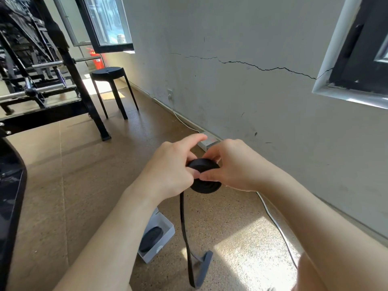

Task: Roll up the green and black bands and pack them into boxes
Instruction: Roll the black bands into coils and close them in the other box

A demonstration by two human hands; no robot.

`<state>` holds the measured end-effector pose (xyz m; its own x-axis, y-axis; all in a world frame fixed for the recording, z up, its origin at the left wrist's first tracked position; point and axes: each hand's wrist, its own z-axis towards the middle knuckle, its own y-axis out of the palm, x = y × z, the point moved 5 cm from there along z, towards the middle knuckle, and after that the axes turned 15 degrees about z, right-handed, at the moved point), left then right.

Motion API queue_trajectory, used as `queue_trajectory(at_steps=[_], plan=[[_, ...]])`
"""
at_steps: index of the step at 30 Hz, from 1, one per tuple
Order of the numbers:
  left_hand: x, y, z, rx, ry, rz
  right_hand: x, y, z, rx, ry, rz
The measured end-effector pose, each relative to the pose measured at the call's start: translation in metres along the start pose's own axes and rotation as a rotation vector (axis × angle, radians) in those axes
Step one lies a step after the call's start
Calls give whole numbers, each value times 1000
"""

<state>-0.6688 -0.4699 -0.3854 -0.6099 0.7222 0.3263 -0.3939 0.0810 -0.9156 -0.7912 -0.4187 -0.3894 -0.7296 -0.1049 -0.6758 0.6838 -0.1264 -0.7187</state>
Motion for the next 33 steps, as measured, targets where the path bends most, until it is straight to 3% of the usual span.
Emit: queue_trajectory(at_steps=[3,10,17,22,26,29,33], plan=[[-3,-2,0,48,-47,-136,2,-9,-1,56,6,4],[-14,-3,1,53,-139,-302,18,-18,-2,98,125,349],[-11,-8,1,176,-86,-223,18,-13,-2,120,169,565],[2,-4,-1,162,74,63,0,-12,-4,84,15,28],[2,0,0,164,57,19,-3,-6,-2,91,-26,-58],[-4,-3,0,159,-19,-160,1,-13,-2,139,-16,7],[-13,-3,2,124,-85,-180,9,-15,0,156,25,115]])
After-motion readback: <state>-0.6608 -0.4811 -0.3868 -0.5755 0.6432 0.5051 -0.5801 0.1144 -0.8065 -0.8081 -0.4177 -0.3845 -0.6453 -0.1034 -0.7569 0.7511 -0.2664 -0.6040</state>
